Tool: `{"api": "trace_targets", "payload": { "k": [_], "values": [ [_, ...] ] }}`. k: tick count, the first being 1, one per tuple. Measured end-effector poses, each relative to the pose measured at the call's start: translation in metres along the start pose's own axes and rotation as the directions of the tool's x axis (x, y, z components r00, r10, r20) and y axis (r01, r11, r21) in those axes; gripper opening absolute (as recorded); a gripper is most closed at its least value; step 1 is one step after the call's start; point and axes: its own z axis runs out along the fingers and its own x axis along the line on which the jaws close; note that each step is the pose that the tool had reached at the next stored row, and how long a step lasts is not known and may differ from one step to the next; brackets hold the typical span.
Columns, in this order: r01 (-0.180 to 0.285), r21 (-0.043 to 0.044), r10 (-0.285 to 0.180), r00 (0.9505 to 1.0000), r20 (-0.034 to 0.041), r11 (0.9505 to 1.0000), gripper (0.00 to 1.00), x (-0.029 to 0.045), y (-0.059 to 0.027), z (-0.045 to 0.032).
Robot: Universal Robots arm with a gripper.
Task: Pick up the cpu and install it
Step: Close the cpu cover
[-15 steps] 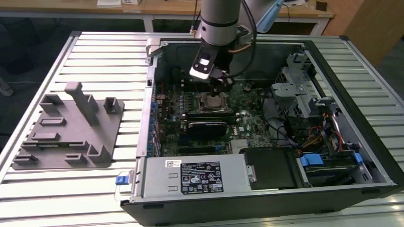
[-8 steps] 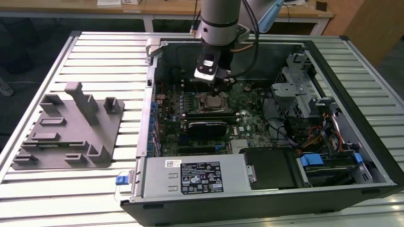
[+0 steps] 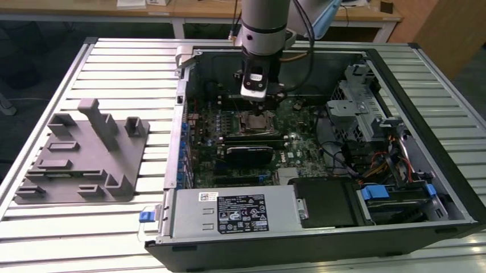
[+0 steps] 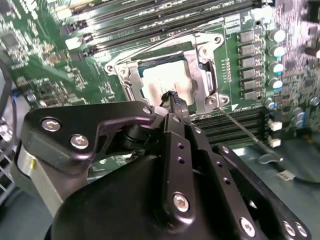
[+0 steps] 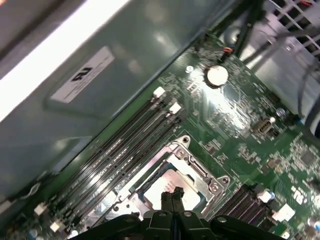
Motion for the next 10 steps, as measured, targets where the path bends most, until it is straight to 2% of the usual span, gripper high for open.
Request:
{"api": "trace_targets", "payload": {
  "k": [2,5,8,10],
  "values": [
    [0.036,-0.0008,-0.036,0.9994,-0.0016,0.9994,0.11,0.0000,0.0000,0.0001],
    [0.091,-0.0022,-0.091,0.9958,-0.0040,0.9958,0.11,0.0000,0.0000,0.0003],
    [0.145,-0.0036,-0.145,0.9895,-0.0062,0.9895,0.11,0.0000,0.0000,0.0006],
    [0.182,-0.0047,-0.182,0.9833,-0.0077,0.9833,0.11,0.0000,0.0000,0.0009]
  ]
}}
